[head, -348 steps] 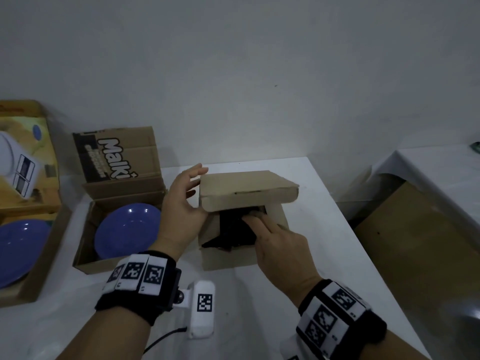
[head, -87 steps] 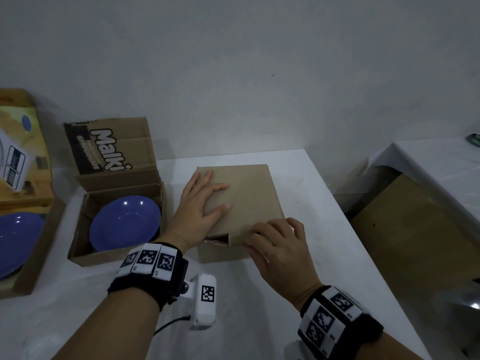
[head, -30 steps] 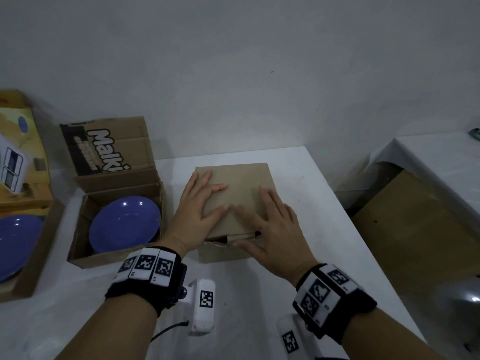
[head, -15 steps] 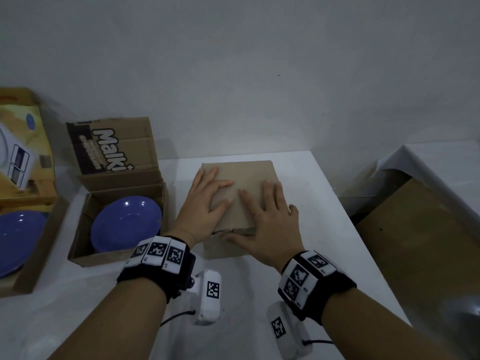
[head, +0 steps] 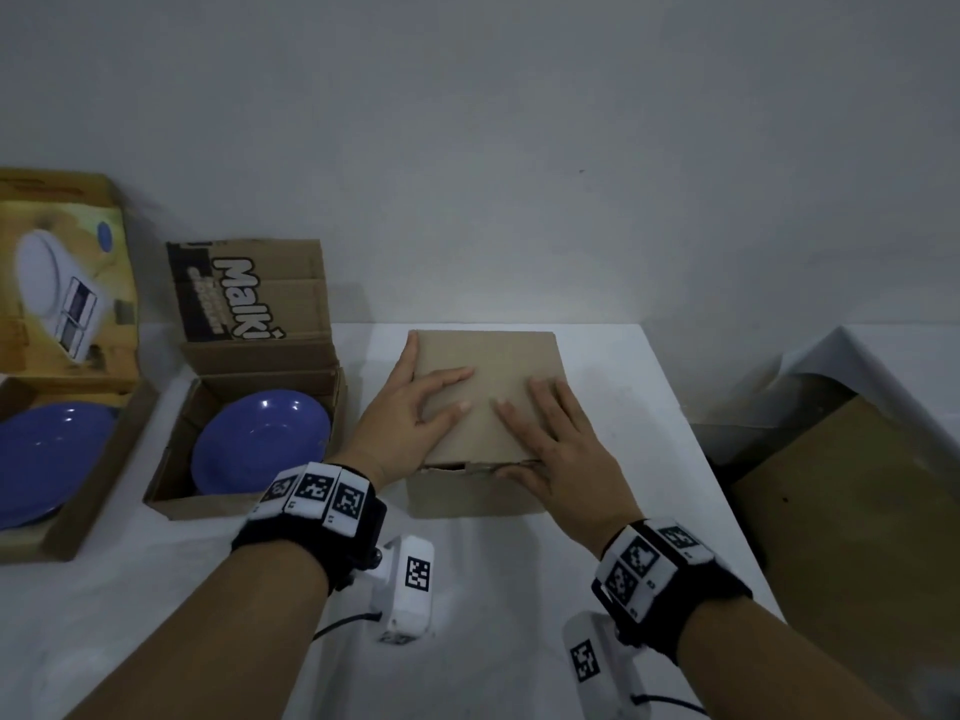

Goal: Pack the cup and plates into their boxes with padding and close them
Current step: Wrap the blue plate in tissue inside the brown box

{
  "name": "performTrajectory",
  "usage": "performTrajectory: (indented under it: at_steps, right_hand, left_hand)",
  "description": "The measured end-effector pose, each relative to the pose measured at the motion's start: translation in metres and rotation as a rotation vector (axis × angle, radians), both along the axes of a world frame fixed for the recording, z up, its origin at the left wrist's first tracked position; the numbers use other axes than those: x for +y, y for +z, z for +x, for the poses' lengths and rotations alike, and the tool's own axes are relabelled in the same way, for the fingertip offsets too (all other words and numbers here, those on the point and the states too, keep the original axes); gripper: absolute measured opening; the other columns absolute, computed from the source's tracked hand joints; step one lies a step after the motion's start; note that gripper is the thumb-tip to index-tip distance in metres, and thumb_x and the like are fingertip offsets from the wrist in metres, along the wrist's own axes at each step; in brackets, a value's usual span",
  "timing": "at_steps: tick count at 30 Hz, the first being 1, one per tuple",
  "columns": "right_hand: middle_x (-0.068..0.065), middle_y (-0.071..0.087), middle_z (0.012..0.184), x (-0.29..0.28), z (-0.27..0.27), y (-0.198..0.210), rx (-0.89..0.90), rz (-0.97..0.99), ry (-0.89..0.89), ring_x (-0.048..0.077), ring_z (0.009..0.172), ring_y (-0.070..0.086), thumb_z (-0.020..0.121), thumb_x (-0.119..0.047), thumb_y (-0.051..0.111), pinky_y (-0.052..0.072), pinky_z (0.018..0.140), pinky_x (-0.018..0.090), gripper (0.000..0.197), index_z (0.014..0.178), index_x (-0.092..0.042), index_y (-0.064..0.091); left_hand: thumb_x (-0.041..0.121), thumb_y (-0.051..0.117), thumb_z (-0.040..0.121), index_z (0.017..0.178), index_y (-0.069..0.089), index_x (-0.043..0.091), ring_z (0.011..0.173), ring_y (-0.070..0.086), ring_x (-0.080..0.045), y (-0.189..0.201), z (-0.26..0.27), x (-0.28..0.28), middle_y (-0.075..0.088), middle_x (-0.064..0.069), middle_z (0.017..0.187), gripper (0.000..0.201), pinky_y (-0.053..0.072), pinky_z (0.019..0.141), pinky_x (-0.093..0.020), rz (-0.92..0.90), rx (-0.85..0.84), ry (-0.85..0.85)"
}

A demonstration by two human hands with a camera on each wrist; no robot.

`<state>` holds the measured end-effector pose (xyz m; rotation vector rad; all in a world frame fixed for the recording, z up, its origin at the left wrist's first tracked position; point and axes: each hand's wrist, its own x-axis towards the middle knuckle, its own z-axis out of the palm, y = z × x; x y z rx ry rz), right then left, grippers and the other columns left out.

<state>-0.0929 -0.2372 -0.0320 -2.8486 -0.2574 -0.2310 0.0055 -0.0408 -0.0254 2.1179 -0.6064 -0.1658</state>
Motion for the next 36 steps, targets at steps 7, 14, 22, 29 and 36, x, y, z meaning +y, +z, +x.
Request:
performTrajectory:
  at_steps: [7,14,22,29,36]
  right_hand:
    - [0.007,0.031,0.152,0.012,-0.003,0.019,0.002,-0.023,-0.079,0.025,0.143,0.021,0.088,-0.071,0.009,0.010,0.114,0.055,0.072,0.143,-0.033,0.034]
    - [0.006,0.062,0.111,0.129,0.023,0.041,-0.331,0.012,0.260,0.026,0.102,0.056,0.085,-0.020,0.053,0.045,0.084,0.041,0.025,0.109,-0.019,0.063]
    - [0.009,0.043,0.144,0.216,0.046,-0.020,0.254,0.064,0.100,0.034,0.122,0.049,0.089,-0.009,0.049,0.046,0.096,0.042,0.039,0.125,-0.015,0.060]
    - [0.014,0.061,0.115,0.245,0.030,-0.014,0.067,0.036,-0.061,0.037,0.095,0.062,0.080,-0.015,0.058,0.053,0.073,0.042,0.028,0.106,-0.014,0.068]
    - [-0.003,0.046,0.120,0.280,-0.004,-0.027,0.674,-0.075,0.196,0.019,0.105,0.046,0.066,-0.052,0.076,0.042,0.088,0.034,0.072,0.125,-0.030,0.041]
  left_hand:
    - [0.038,0.058,0.090,0.122,0.059,0.033,0.127,0.041,-0.003,-0.005,-0.014,0.025,0.046,0.008,0.139,0.032,0.037,0.108,-0.031,-0.135,0.013,0.204]
    - [0.028,0.059,0.081,0.106,0.067,0.017,0.109,0.057,-0.034,-0.026,0.003,0.151,0.065,-0.010,0.114,0.028,0.044,0.095,-0.047,0.212,-0.178,0.570]
    - [0.014,0.050,0.093,0.134,0.046,0.014,0.122,0.051,-0.031,-0.055,0.008,0.245,0.052,-0.012,0.135,0.041,0.042,0.101,-0.041,0.157,0.108,0.429]
    - [0.019,0.048,0.095,0.137,0.039,0.029,0.110,0.059,-0.023,-0.052,0.010,0.261,0.062,-0.004,0.122,0.045,0.048,0.087,-0.033,0.069,0.202,0.311]
    - [0.018,0.050,0.093,0.141,0.032,0.031,0.113,0.057,-0.023,-0.059,0.011,0.269,0.059,-0.001,0.127,0.053,0.048,0.085,-0.031,0.072,0.202,0.252]
